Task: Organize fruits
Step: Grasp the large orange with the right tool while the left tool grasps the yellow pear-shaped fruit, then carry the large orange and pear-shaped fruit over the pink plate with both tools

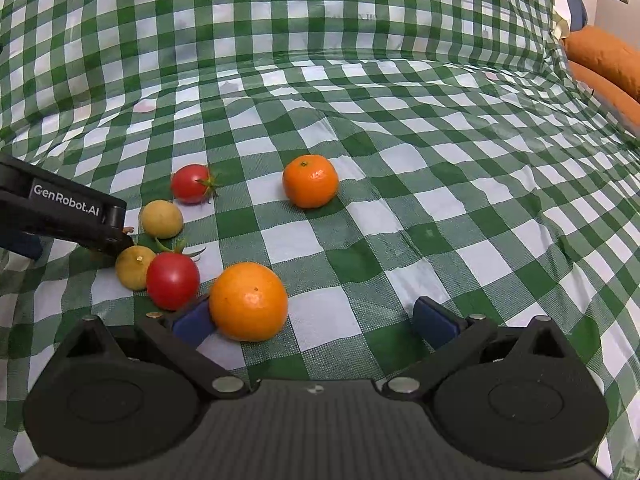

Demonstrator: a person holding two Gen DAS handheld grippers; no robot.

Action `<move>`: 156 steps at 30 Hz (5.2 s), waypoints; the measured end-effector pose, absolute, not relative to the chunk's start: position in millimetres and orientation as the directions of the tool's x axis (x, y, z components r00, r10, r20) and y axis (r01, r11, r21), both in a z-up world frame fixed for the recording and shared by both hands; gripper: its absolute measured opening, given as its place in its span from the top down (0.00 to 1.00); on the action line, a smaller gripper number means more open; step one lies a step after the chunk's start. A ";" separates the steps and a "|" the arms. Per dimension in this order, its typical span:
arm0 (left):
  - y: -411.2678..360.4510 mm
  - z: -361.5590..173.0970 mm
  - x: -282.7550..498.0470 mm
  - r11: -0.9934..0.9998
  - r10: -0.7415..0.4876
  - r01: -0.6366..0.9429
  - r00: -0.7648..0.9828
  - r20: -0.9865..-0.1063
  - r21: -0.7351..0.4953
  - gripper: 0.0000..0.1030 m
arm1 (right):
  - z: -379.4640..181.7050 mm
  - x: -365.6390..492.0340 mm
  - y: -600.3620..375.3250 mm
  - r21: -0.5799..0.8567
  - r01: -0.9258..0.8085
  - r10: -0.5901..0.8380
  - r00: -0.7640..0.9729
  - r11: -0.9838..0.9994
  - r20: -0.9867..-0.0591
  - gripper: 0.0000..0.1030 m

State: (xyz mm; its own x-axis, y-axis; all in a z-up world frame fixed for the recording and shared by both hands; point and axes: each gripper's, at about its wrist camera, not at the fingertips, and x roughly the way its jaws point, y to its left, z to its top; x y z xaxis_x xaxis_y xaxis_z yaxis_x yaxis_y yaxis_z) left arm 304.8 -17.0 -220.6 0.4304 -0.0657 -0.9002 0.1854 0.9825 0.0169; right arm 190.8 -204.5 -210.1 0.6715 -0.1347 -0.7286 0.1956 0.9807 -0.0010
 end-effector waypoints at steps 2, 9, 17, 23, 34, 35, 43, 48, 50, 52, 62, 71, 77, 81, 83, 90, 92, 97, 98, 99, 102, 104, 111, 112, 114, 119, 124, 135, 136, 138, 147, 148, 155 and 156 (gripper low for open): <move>-17.5 -220.6 307.3 0.983 -0.063 0.185 0.421 -0.905 0.017 0.00 | -209.8 190.8 -204.8 -0.003 0.198 -0.139 0.674 0.980 -0.725 0.01; -12.0 -205.1 309.7 0.986 -0.063 0.168 0.414 -0.908 0.008 0.43 | -206.2 186.5 -201.6 -0.013 0.153 -0.119 0.709 0.988 -0.695 0.42; -3.8 -184.4 285.6 0.987 -0.115 0.150 0.431 -0.895 -0.055 0.71 | -196.0 183.7 -201.6 0.020 0.122 -0.078 0.743 0.992 -0.664 0.62; 3.2 -155.3 252.3 0.988 -0.106 0.150 0.462 -0.880 -0.040 0.71 | -186.9 181.4 -213.0 0.065 0.182 -0.099 0.763 0.981 -0.638 0.62; 64.5 -105.9 154.4 0.991 -0.101 0.121 0.468 -0.878 -0.049 0.71 | -151.9 153.2 -199.7 0.134 0.202 -0.088 0.809 0.970 -0.581 0.62; 73.4 -103.0 144.3 0.993 -0.095 0.111 0.466 -0.879 -0.049 0.71 | -144.0 147.1 -194.7 0.140 0.193 -0.078 0.813 0.971 -0.577 0.62; 146.1 -73.0 62.6 0.998 -0.058 0.031 0.466 -0.883 -0.049 0.71 | -75.4 66.8 -128.0 0.143 -0.005 0.084 0.827 0.990 -0.557 0.62; 180.3 -47.9 10.0 0.996 -0.086 0.015 0.500 -0.862 -0.091 0.71 | -36.8 9.3 -80.6 0.136 -0.150 0.200 0.817 0.979 -0.541 0.62; 188.3 -39.2 -10.8 0.995 -0.090 0.015 0.526 -0.846 -0.097 0.71 | -24.3 -14.7 -63.5 0.164 -0.193 0.252 0.799 0.967 -0.545 0.62; 197.2 -32.9 -29.4 0.994 -0.092 0.000 0.540 -0.836 -0.110 0.71 | -16.4 -34.0 -50.3 0.203 -0.228 0.304 0.769 0.952 -0.562 0.62; 229.4 -10.8 -87.8 0.990 -0.074 -0.051 0.609 -0.790 -0.133 0.71 | 8.7 -100.1 -8.3 0.126 -0.330 0.344 0.769 0.936 -0.540 0.62; 241.5 -4.1 -105.7 0.985 -0.080 -0.069 0.634 -0.769 -0.159 0.71 | 15.2 -119.1 -2.2 0.103 -0.357 0.355 0.769 0.928 -0.531 0.62; 246.6 -11.1 -98.3 0.984 -0.080 -0.075 0.627 -0.775 -0.163 0.71 | 10.1 -113.9 1.4 0.100 -0.359 0.353 0.759 0.928 -0.548 0.62; 251.6 -17.1 -90.8 0.982 -0.080 -0.085 0.623 -0.778 -0.170 0.71 | 5.3 -107.0 2.5 0.092 -0.351 0.339 0.751 0.932 -0.566 0.62; 255.1 -20.8 -86.1 0.980 -0.082 -0.091 0.617 -0.782 -0.175 0.71 | 3.2 -104.7 3.6 0.082 -0.348 0.330 0.751 0.934 -0.571 0.62; 269.6 -30.5 -68.7 0.976 -0.070 -0.122 0.610 -0.790 -0.181 0.71 | -7.1 -89.9 9.5 0.075 -0.347 0.320 0.732 0.935 -0.601 0.62; 273.2 -32.0 -63.2 0.974 -0.066 -0.132 0.610 -0.790 -0.184 0.71 | -10.0 -85.1 11.8 0.074 -0.348 0.319 0.727 0.934 -0.608 0.62; 281.8 -39.0 -44.9 0.974 -0.040 -0.154 0.609 -0.792 -0.168 0.71 | -19.1 -70.7 18.4 0.077 -0.351 0.319 0.710 0.933 -0.628 0.62; 283.4 -40.7 -40.2 0.973 -0.038 -0.158 0.607 -0.794 -0.167 0.71 | -20.9 -67.7 20.2 0.077 -0.352 0.318 0.708 0.933 -0.631 0.62; 284.6 -42.0 -36.2 0.973 -0.035 -0.161 0.605 -0.795 -0.166 0.71 | -23.0 -64.0 22.2 0.076 -0.352 0.318 0.705 0.933 -0.634 0.62; 286.7 -46.8 -20.4 0.975 -0.027 -0.162 0.601 -0.798 -0.155 0.71 | -29.8 -51.0 28.4 0.077 -0.355 0.319 0.700 0.932 -0.639 0.62; 286.3 -49.6 -9.6 0.976 -0.022 -0.163 0.598 -0.801 -0.148 0.71 | -34.1 -41.0 32.5 0.080 -0.357 0.322 0.696 0.931 -0.642 0.62; 282.6 -64.4 34.8 0.980 -0.006 -0.157 0.586 -0.810 -0.121 0.71 | -53.9 -0.3 51.4 0.072 -0.362 0.319 0.686 0.929 -0.654 0.62; 281.2 -68.0 41.8 0.982 -0.003 -0.152 0.581 -0.814 -0.113 0.71 | -57.5 4.9 53.8 0.070 -0.361 0.316 0.685 0.930 -0.657 0.62; 278.5 -75.3 54.5 0.985 0.004 -0.143 0.571 -0.821 -0.094 0.71 | -65.7 17.6 58.3 0.075 -0.356 0.312 0.676 0.932 -0.668 0.62; 276.9 -96.0 84.7 0.988 0.022 -0.138 0.543 -0.840 -0.064 0.71 | -82.7 44.4 66.8 0.061 -0.362 0.305 0.669 0.930 -0.678 0.62; 275.1 -114.0 110.3 0.991 0.044 -0.130 0.524 -0.851 -0.028 0.71 | -98.8 66.6 72.1 0.056 -0.372 0.307 0.661 0.927 -0.685 0.62; 273.0 -138.4 142.1 0.993 0.054 -0.122 0.501 -0.864 -0.008 0.71 | -126.5 94.9 80.7 0.043 -0.388 0.302 0.638 0.921 -0.708 0.61; 273.2 -140.4 143.4 0.993 0.056 -0.122 0.499 -0.865 -0.006 0.71 | -128.5 96.3 81.0 0.047 -0.388 0.303 0.634 0.920 -0.711 0.61; 274.1 -144.2 145.7 0.992 0.059 -0.122 0.493 -0.868 -0.002 0.71 | -131.6 98.1 82.1 0.048 -0.389 0.303 0.629 0.920 -0.716 0.61; 278.0 -160.7 150.1 0.993 0.056 -0.120 0.464 -0.884 0.000 0.71 | -139.3 102.4 85.3 0.055 -0.402 0.308 0.598 0.914 -0.740 0.61; 278.0 -162.3 150.6 0.993 0.055 -0.120 0.462 -0.885 -0.001 0.71 | -140.0 102.7 85.6 0.055 -0.403 0.308 0.598 0.914 -0.740 0.61; 275.4 -171.4 153.4 0.994 0.054 -0.113 0.448 -0.892 0.004 0.71 | -145.7 103.5 85.7 0.051 -0.409 0.305 0.586 0.911 -0.750 0.61; 275.4 -172.4 153.6 0.994 0.055 -0.113 0.447 -0.893 0.004 0.71 | -146.2 103.5 85.8 0.050 -0.408 0.303 0.586 0.912 -0.752 0.61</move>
